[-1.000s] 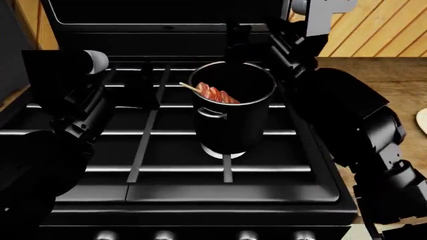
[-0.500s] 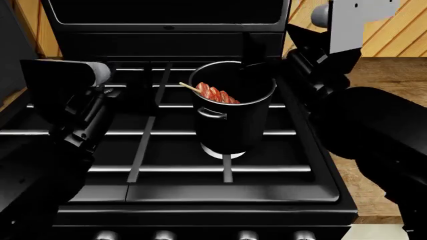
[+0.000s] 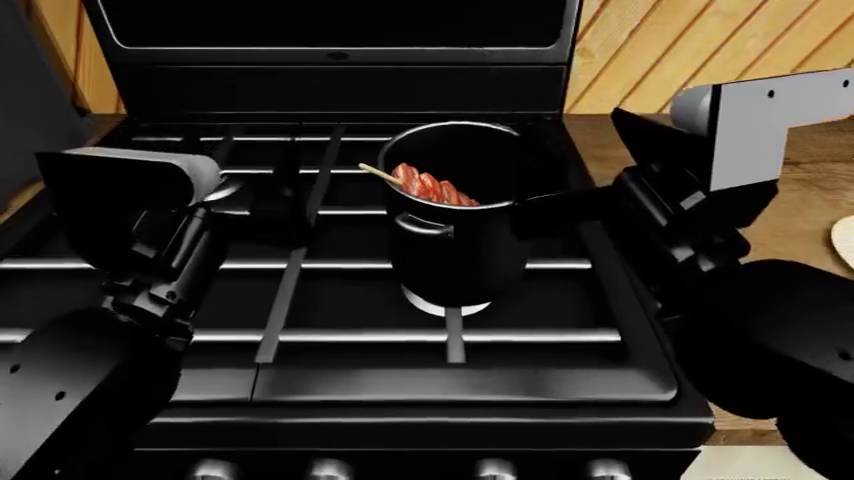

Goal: Frozen meat rests on a plate on the counter. Retrieve the meat and place it in a pot on a burner. Then turn the burner on.

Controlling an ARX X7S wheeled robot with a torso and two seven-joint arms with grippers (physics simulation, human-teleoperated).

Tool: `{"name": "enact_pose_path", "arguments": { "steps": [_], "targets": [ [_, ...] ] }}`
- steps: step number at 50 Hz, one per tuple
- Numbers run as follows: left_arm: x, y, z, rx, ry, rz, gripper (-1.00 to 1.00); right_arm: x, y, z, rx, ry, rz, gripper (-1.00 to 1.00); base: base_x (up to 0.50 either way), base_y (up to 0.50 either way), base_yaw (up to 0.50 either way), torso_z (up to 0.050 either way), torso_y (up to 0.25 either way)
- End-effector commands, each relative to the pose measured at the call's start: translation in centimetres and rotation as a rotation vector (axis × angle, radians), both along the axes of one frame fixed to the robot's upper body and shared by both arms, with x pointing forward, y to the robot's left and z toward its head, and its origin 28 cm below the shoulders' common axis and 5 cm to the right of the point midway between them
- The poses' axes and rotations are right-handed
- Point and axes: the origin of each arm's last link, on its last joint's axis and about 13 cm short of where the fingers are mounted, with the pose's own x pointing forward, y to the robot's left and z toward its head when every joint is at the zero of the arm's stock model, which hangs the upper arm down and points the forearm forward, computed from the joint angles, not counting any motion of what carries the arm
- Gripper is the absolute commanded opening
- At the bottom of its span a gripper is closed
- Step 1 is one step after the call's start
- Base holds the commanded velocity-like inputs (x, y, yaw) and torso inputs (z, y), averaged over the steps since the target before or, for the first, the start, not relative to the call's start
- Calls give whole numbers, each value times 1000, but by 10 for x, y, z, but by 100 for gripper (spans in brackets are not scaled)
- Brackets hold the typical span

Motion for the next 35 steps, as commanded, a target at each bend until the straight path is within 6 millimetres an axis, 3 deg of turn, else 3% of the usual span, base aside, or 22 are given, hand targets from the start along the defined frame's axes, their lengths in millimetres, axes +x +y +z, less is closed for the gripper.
{"name": "enact_pose_path", "arguments": {
  "steps": [1,21,35],
  "targets": [
    [0,-1,-2,14,-13,4,100,-8,-4,-6,13,7,-23,100,-500,0,0,0,0],
    [0,-4,6,-5,-41,-4,100,-7,-1,-9,36,10,-3,100,-500,0,0,0,0],
    [-1,-8,-4,-64,-27,-4,100,-8,-3,-10,46,7,-23,100,-496,0,0,0,0]
  ]
}}
